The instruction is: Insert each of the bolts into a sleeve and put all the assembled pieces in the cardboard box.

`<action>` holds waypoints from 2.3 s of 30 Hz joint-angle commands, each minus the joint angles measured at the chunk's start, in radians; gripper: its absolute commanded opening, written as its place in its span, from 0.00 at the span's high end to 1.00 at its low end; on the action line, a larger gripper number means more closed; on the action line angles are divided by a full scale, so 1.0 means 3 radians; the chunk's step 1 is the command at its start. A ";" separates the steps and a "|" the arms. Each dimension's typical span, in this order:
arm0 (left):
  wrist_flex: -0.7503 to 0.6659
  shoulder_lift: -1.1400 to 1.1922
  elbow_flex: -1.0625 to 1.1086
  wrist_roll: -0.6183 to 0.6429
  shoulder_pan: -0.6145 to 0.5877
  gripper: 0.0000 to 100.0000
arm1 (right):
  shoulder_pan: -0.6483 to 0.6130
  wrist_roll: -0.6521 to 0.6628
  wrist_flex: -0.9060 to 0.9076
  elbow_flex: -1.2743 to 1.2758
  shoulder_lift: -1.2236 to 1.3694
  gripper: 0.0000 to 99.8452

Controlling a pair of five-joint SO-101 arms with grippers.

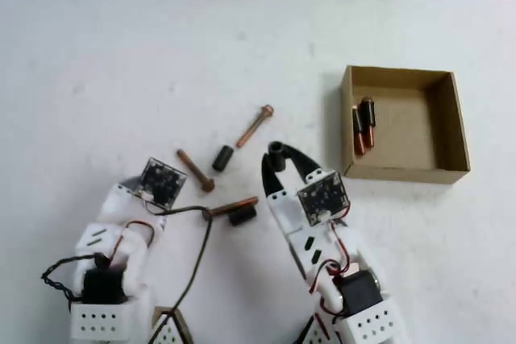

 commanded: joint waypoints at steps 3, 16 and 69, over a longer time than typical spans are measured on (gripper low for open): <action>0.0235 0.0090 -0.0522 -0.0164 0.0248 0.97 | 0.0023 -0.0496 -0.0238 0.0031 -0.0043 0.98; 0.0486 0.2836 -0.2757 -0.0169 0.0361 0.97 | 0.0023 -0.0557 0.0166 0.0031 -0.0038 0.98; 0.1821 0.9628 -0.9569 0.0077 0.1562 0.86 | 0.1164 -0.0563 0.0263 0.0031 -0.0038 0.98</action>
